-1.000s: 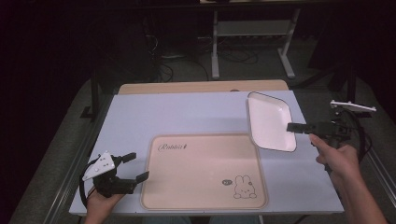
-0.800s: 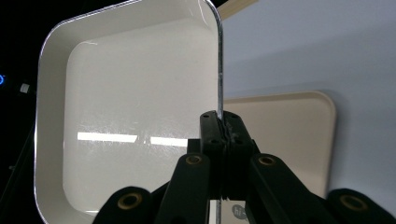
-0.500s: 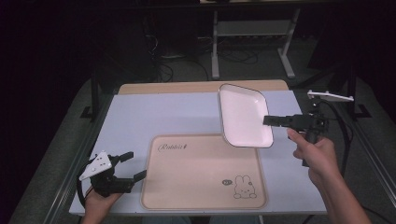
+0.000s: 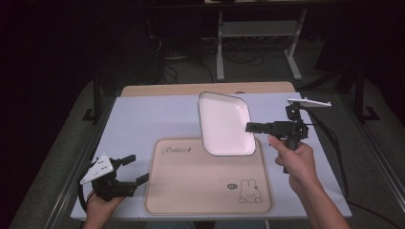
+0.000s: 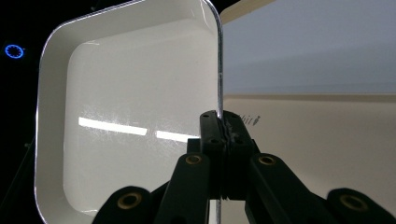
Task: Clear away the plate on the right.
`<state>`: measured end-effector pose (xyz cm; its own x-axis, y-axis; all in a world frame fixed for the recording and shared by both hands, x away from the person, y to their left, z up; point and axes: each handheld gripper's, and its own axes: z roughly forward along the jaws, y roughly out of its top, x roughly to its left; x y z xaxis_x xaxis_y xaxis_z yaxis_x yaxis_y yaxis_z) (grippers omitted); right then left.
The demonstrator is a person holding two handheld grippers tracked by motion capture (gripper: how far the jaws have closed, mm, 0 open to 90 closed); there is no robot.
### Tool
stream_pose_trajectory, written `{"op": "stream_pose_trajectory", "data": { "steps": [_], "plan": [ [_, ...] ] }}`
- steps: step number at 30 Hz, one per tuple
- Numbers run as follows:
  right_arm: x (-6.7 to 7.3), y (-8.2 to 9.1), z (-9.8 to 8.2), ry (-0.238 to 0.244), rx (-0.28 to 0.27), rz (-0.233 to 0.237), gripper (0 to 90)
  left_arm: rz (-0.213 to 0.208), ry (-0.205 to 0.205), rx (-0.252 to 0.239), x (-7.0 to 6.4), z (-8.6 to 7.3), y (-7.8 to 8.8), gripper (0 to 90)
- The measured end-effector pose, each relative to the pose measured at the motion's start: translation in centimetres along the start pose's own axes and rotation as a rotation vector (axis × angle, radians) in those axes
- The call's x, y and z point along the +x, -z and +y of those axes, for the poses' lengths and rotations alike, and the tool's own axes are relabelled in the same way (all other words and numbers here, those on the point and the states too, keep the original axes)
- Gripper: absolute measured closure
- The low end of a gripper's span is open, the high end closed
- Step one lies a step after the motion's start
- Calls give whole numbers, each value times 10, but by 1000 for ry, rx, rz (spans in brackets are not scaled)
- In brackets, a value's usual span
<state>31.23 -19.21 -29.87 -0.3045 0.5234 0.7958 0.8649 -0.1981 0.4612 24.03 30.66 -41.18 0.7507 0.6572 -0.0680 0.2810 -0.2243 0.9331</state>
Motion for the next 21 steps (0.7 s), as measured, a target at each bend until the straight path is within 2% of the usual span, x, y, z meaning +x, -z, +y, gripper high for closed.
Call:
{"op": "stream_pose_trajectory", "data": {
  "steps": [7, 13, 15, 21],
  "plan": [
    [-4, -21, -11, -11, 7, 5, 883, 4, 1, -2, 0, 0, 0, 142],
    [-12, -38, -21, -8, 35, -34, 883, 3, -4, 5, -1, 0, -1, 142],
    [-16, -43, -25, -22, 43, -38, 883, 3, -3, 5, -1, 0, -1, 142],
    [-28, -50, -39, -53, 20, -58, 883, 3, -3, 4, -1, 0, -1, 142]
  ]
}}
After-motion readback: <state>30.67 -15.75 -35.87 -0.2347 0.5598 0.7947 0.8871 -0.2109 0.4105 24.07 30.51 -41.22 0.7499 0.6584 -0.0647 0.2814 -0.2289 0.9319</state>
